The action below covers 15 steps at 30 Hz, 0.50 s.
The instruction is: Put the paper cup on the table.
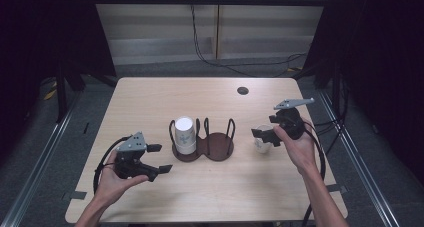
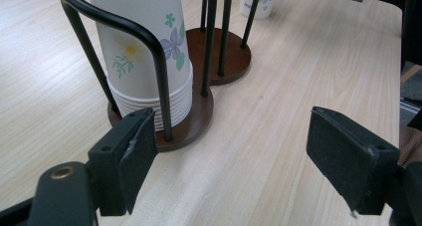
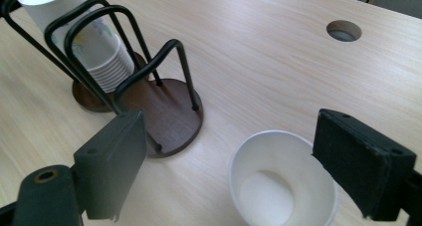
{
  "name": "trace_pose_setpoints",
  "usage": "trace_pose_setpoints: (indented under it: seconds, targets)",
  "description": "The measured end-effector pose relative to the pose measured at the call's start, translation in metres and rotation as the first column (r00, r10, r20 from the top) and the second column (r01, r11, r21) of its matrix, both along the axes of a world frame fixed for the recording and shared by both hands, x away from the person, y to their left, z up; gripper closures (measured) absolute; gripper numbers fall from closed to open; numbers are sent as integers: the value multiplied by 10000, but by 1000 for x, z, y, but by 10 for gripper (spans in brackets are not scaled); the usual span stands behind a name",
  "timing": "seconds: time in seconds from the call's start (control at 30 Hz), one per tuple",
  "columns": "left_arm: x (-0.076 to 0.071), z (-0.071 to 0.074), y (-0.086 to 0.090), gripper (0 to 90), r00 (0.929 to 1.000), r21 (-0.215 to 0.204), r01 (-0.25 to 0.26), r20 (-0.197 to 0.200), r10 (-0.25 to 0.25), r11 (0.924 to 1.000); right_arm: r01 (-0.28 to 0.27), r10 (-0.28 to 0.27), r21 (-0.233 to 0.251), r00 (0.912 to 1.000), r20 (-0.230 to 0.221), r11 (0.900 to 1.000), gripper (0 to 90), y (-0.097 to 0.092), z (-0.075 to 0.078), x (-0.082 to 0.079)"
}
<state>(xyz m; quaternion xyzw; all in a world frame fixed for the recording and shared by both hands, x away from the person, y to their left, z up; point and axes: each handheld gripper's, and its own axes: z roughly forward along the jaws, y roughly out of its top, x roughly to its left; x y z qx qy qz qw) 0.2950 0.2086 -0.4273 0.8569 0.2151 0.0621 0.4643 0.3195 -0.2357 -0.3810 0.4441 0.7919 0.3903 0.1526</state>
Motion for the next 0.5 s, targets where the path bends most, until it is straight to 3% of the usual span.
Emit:
trace_pose_setpoints:
  seconds: [0.23, 0.37, 0.5]
  targets:
    - [-2, -1, -1, 180, 9999, 39, -146, -27, 146, 9999, -44, 34, 294, 9994, 340, 9996, 140, 5, -12, -18]
    - [-5, 0, -1, 165, 9999, 50, -139, -43, 139, 9999, -42, -11, 871, 9982, 601, 9962, 153, 5, -20, -34]
    - [-11, 1, 3, 160, 9999, 340, -57, 110, 54, 9994, -8, -71, 1066, 9973, 736, 9943, 182, 8, -28, -47]
